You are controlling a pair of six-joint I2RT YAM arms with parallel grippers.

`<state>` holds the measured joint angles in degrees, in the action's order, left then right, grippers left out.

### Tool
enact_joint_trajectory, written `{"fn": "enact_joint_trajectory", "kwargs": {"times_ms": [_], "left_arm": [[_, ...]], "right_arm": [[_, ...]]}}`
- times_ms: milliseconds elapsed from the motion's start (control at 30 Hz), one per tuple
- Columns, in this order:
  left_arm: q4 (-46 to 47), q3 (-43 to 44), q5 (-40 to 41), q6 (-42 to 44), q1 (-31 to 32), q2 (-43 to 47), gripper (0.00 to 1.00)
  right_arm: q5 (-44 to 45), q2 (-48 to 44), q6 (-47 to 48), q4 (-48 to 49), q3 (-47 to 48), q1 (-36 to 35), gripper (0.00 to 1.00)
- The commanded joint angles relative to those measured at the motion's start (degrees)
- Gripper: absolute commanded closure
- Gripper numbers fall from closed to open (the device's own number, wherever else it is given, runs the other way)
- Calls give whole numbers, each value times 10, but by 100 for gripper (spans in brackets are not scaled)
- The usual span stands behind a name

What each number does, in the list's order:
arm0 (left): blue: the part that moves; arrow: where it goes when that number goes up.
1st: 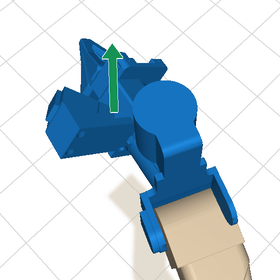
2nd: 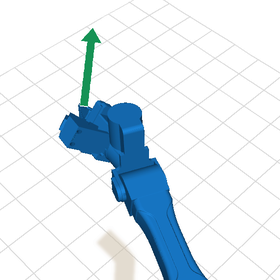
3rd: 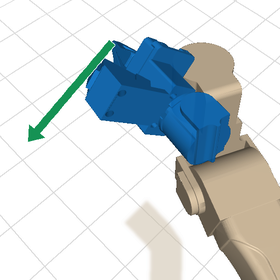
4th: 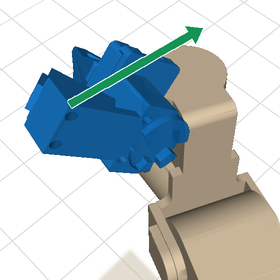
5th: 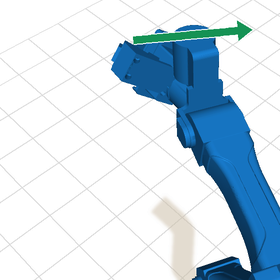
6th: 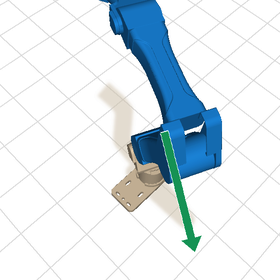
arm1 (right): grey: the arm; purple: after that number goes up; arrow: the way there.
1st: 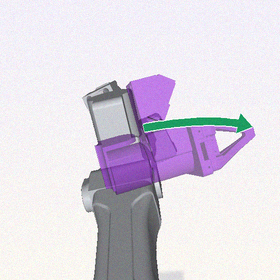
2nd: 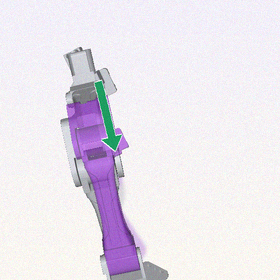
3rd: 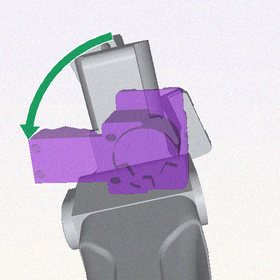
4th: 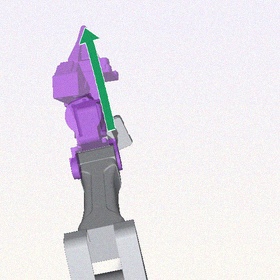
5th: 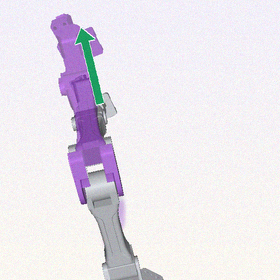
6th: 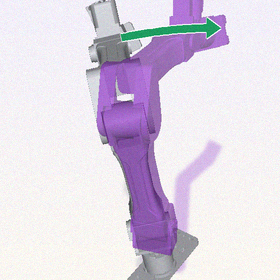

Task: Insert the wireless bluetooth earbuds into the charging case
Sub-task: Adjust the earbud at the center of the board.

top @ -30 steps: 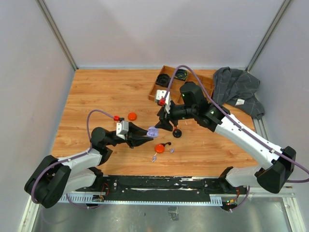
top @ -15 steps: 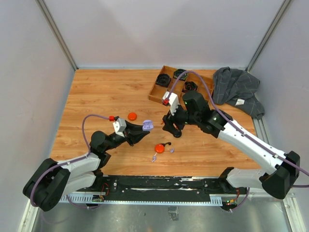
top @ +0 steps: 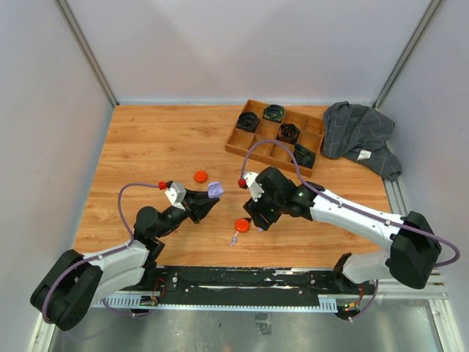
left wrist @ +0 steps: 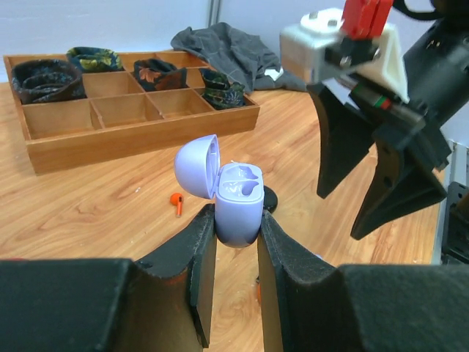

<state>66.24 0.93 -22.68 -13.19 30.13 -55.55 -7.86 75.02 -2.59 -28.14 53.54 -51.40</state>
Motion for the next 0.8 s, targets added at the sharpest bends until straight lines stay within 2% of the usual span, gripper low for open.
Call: {"fn": "enact_joint_trajectory", "kwargs": {"times_ms": [0,367,767], "left_arm": [[6,-7,22,11,2,-5,100],[-11,-9,54,18,2,8,100],[-19,-9,59,19,2,15,100]], "right_arm": [[30,33,-3,-5,-9,-16,43],[-15,134,29,19,-5,-32,46],[-21,178,38,45,10,-32,46]]}}
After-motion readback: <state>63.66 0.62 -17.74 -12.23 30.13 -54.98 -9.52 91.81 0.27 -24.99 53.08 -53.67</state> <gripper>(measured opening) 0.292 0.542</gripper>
